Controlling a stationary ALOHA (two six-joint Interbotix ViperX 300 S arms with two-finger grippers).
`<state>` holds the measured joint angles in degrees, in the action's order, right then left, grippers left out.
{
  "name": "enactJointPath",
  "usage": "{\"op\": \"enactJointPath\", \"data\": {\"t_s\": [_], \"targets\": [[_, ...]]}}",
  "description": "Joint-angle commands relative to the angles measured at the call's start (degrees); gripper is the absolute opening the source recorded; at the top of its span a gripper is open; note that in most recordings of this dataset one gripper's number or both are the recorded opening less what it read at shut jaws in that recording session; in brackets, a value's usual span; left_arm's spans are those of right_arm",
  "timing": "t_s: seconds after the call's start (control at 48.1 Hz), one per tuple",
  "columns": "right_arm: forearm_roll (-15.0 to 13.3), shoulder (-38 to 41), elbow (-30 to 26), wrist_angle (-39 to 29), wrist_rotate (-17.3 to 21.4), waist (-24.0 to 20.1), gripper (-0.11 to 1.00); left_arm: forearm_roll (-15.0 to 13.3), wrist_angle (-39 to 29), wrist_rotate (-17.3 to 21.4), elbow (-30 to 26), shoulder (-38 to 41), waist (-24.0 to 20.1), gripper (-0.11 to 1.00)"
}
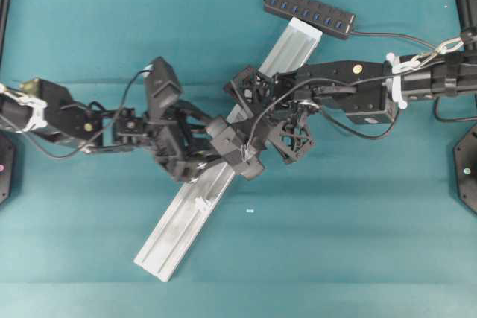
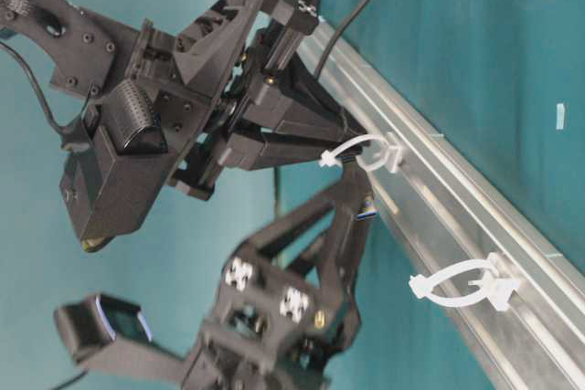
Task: Pass the USB cable through three rings with both arms.
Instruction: 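Grasp the plug past the second ring with the left gripper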
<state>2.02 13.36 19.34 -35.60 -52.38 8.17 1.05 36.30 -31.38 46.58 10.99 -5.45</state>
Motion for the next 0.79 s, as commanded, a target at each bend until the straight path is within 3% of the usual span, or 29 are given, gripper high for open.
{"op": "enactJointPath", "data": {"t_s": [0.0,0.229,0.562,0.707,0.77], "targets": [[0.4,-0.3,-0.4,0.3,0.9,-0.4,0.09,0.2,0.5,0.0,-1.9,0.6,0.0,0.84],[0.4,-0.3,-0.4,0.3,1.4,-0.4,0.09,0.2,-1.2,-0.1,-3.5,1.8,0.4,0.77],[0.4,-0.3,-0.4,0.2,1.6,-0.3,0.09,0.2,-2.8,-1.2,-2.8,1.5,1.5,0.24],[0.3,-0.4,-0.3,0.4,1.5,-0.4,0.09,0.2,-5.3,-1.9,-3.2,1.5,1.4,0.07],[0.2,-0.4,-0.4,0.4,1.4,-0.4,0.09,0.2,-5.2,-1.9,-3.2,1.4,1.4,0.07]]}}
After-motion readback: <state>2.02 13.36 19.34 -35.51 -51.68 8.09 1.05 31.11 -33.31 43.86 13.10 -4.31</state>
